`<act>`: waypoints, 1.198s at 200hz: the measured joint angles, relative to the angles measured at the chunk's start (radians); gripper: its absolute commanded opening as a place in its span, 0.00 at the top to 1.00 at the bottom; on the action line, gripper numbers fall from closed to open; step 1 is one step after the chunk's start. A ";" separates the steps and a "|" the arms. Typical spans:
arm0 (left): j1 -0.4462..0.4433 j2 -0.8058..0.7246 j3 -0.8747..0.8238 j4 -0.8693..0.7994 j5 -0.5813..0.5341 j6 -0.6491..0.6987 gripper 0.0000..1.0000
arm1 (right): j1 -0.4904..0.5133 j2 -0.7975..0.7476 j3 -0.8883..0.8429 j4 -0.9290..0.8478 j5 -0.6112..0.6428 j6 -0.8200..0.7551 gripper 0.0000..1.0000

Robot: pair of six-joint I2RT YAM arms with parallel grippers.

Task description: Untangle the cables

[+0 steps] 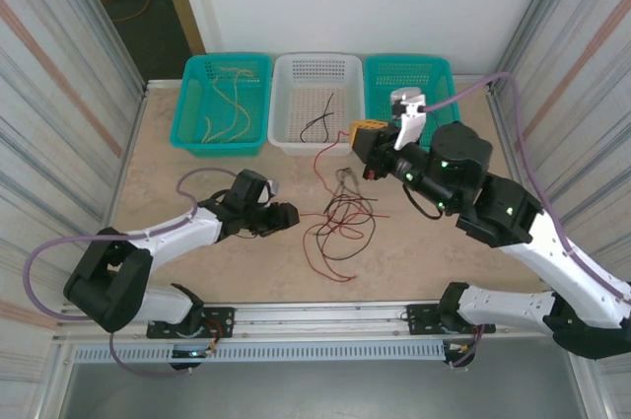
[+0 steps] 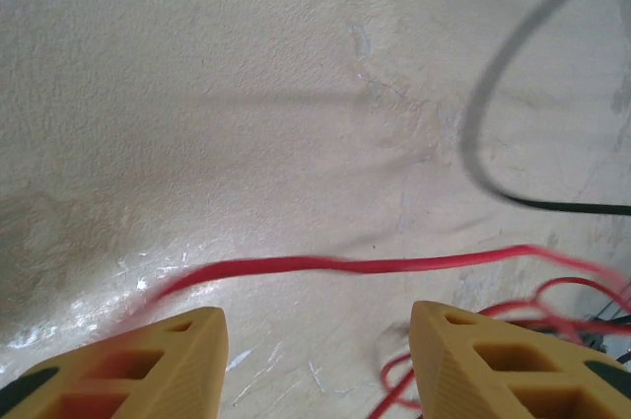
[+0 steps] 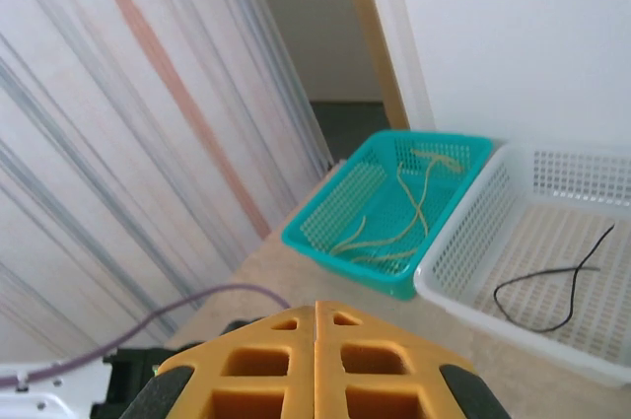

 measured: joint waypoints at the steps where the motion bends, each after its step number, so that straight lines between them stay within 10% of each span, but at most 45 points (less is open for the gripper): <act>1: 0.000 0.000 0.000 0.000 0.000 0.000 0.48 | -0.003 -0.002 0.002 0.001 -0.002 0.000 1.00; 97: -0.169 -0.357 -0.060 0.242 0.009 0.061 0.15 | -0.072 -0.048 0.005 0.009 -0.075 0.013 1.00; 183: -0.214 -0.164 -0.005 0.277 -0.042 0.146 0.24 | -0.072 -0.032 0.010 0.063 -0.209 0.080 1.00; 239: -0.224 -0.014 0.019 0.278 -0.096 0.161 0.52 | -0.072 -0.033 0.084 0.098 -0.250 0.083 1.00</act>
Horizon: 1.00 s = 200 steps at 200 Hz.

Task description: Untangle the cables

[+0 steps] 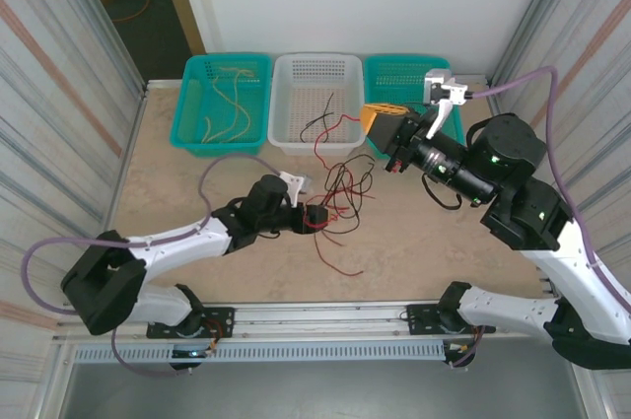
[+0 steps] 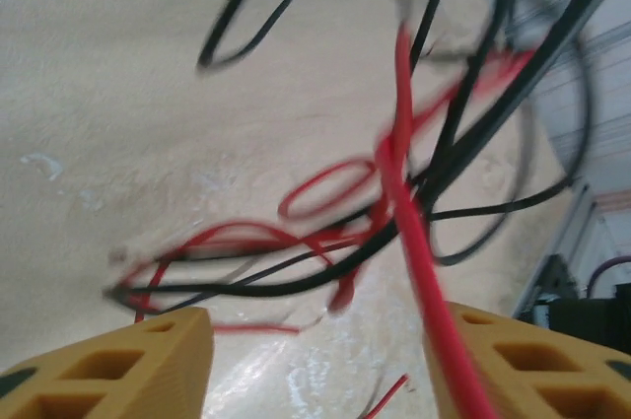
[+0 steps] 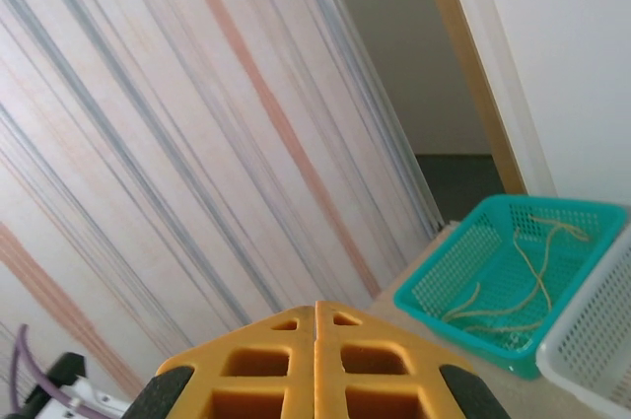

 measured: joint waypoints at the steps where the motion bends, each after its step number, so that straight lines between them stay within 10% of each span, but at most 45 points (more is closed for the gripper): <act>1: 0.000 0.002 0.000 0.000 0.000 0.001 0.53 | 0.000 0.000 0.002 0.001 -0.001 0.000 1.00; 76: 0.000 0.074 0.008 0.002 -0.019 -0.020 0.85 | -0.043 -0.018 0.098 0.000 -0.014 -0.005 1.00; 134: 0.002 -0.124 0.008 -0.108 -0.029 0.064 0.21 | -0.054 -0.050 0.102 -0.003 -0.020 -0.005 1.00; 200: 0.007 -0.137 0.000 0.032 0.040 0.097 0.14 | -0.056 -0.008 0.104 -0.001 -0.072 -0.004 1.00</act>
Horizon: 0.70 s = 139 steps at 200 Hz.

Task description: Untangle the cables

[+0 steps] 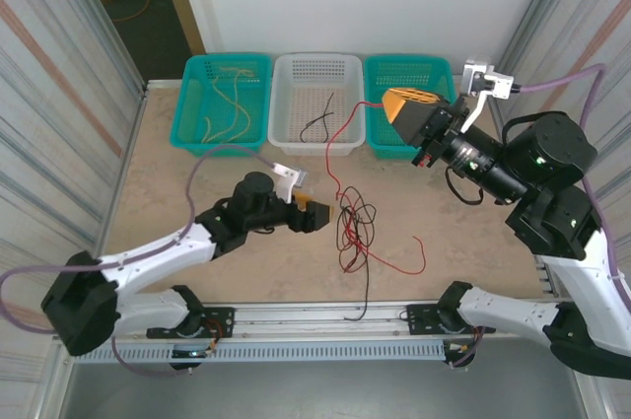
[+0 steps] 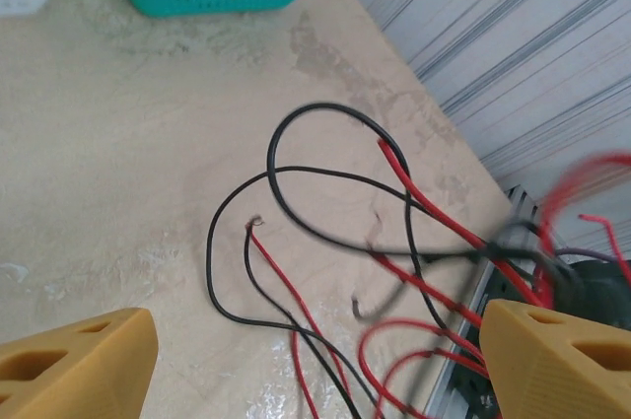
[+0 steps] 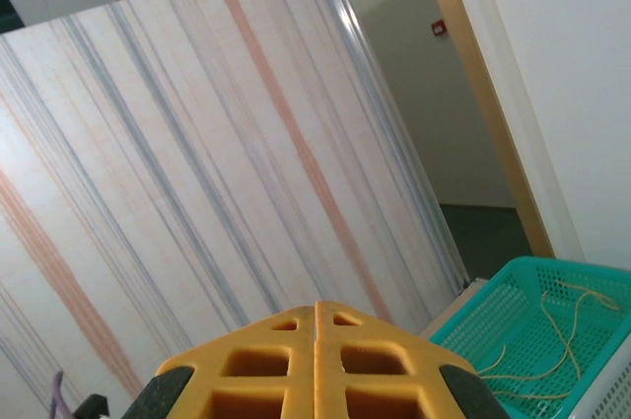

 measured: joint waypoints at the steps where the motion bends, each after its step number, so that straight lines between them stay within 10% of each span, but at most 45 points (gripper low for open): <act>1: 0.000 0.003 0.000 0.002 0.002 -0.001 0.14 | 0.000 0.002 0.000 0.000 -0.003 0.000 1.00; 139: 0.055 0.219 -0.037 0.383 0.240 -0.173 0.11 | -0.129 0.080 0.013 0.027 -0.054 0.000 1.00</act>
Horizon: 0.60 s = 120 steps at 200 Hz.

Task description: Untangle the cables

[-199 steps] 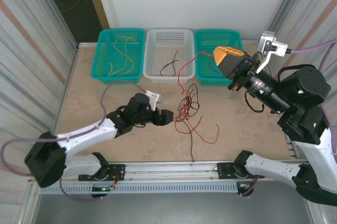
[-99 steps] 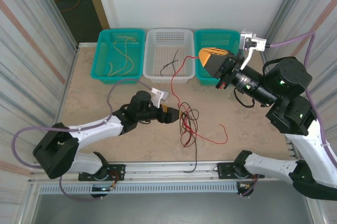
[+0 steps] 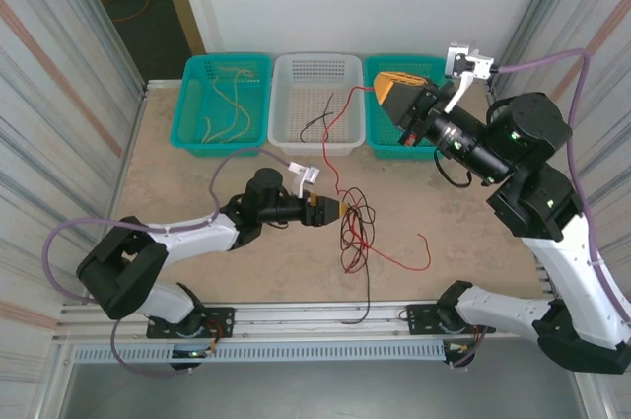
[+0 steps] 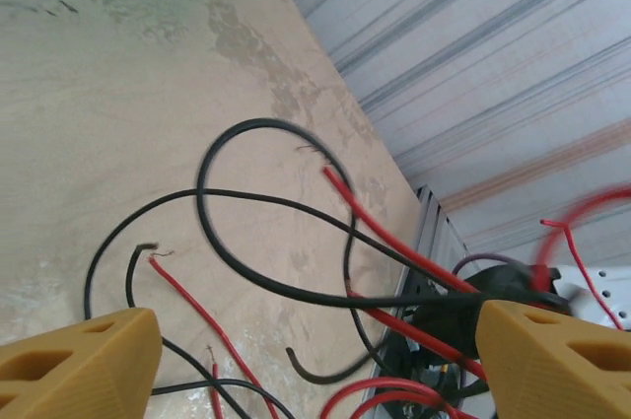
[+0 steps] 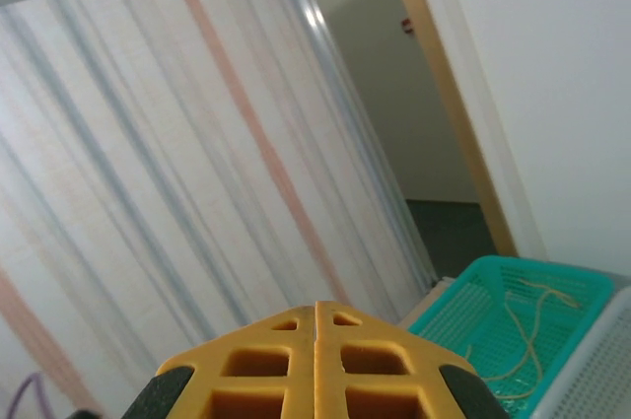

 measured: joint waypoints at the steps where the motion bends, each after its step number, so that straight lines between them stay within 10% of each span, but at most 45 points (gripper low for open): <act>1: 0.002 -0.004 -0.003 0.001 0.000 -0.001 0.11 | -0.002 0.001 0.000 0.000 -0.001 0.001 1.00; 120: 0.005 0.154 0.037 0.135 0.026 -0.138 0.16 | -0.089 0.025 -0.011 0.071 -0.134 0.087 1.00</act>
